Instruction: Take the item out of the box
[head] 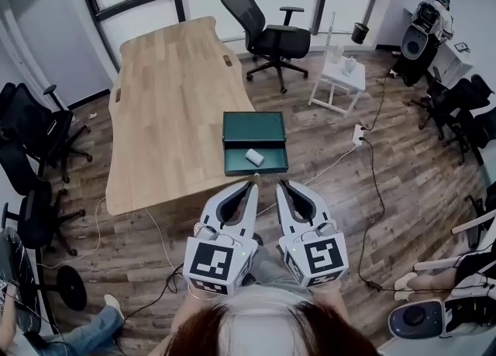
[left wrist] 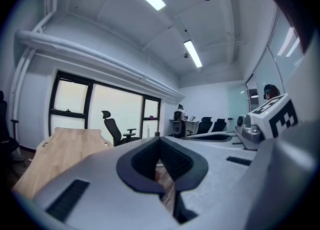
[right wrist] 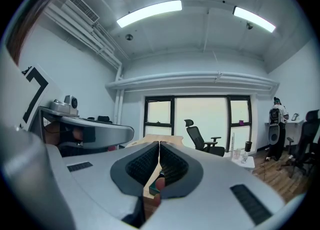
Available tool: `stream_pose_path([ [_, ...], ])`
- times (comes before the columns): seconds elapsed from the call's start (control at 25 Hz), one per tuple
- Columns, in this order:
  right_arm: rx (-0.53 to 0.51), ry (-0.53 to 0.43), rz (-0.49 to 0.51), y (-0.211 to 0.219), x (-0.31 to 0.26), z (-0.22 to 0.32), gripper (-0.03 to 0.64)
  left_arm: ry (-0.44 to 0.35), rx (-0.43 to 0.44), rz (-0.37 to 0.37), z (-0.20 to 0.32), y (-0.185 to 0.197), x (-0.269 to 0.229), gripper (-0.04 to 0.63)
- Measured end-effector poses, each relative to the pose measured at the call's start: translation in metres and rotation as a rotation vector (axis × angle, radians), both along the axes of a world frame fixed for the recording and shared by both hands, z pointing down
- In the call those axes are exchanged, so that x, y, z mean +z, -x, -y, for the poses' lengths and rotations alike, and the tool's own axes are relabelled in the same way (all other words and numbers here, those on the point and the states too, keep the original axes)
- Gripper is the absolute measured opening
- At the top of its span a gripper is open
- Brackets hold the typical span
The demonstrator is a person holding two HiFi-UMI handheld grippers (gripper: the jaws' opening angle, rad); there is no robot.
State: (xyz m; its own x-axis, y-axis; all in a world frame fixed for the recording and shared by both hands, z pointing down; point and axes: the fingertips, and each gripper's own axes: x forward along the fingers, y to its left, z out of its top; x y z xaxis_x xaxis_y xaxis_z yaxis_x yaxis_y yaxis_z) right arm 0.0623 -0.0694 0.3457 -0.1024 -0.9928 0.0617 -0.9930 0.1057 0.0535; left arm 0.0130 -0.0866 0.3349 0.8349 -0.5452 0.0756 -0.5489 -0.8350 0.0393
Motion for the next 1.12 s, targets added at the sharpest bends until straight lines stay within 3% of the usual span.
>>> stream_pose_path([
  [0.48,-0.045,0.064,-0.016,-0.027,0.020,0.058,0.026,0.006,-0.031,-0.011,0.058,-0.026,0.000,0.008],
  [1.12,-0.199,0.196,-0.066,-0.038,0.065,0.130,0.028,0.033,-0.105,0.005,0.123,-0.049,0.007,0.008],
])
